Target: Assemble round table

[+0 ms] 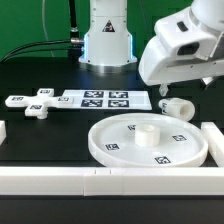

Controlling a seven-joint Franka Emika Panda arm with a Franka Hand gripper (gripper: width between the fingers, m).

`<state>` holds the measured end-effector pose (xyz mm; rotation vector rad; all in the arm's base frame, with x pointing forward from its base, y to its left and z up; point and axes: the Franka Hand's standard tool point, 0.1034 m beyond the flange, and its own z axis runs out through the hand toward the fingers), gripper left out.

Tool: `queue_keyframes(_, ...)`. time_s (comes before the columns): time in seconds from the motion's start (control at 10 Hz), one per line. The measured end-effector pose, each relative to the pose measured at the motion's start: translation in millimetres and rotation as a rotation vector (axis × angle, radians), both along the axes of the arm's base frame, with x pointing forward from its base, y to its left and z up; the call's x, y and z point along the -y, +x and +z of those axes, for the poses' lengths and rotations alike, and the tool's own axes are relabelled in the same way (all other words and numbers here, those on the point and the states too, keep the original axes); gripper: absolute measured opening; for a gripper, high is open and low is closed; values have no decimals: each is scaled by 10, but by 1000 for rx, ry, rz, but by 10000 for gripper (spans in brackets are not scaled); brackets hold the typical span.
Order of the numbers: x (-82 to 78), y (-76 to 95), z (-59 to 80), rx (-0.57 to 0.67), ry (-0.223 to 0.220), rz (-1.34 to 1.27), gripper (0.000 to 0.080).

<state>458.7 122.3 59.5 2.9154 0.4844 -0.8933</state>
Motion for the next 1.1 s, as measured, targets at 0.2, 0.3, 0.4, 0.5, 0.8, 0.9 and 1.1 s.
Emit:
queue_keyframes(0.2, 68, -48, -19, -111, -67, -28, 649)
queue_keyframes(0.3, 69, -36, -59, -172, -82, -29, 649)
queue_keyframes(0.4, 55, -4, -86, -178, -81, -28, 649)
queue_keyframes(0.5, 52, 4, -84, -169, -78, -28, 649)
queue_keyframes(0.8, 87, -1, -175, -181, -107, -65, 649)
queue_keyframes(0.9, 72, 23, -266, -184, -120, -82, 649)
queue_keyframes(1.1, 73, -25, -357, -202, -130, -92, 649)
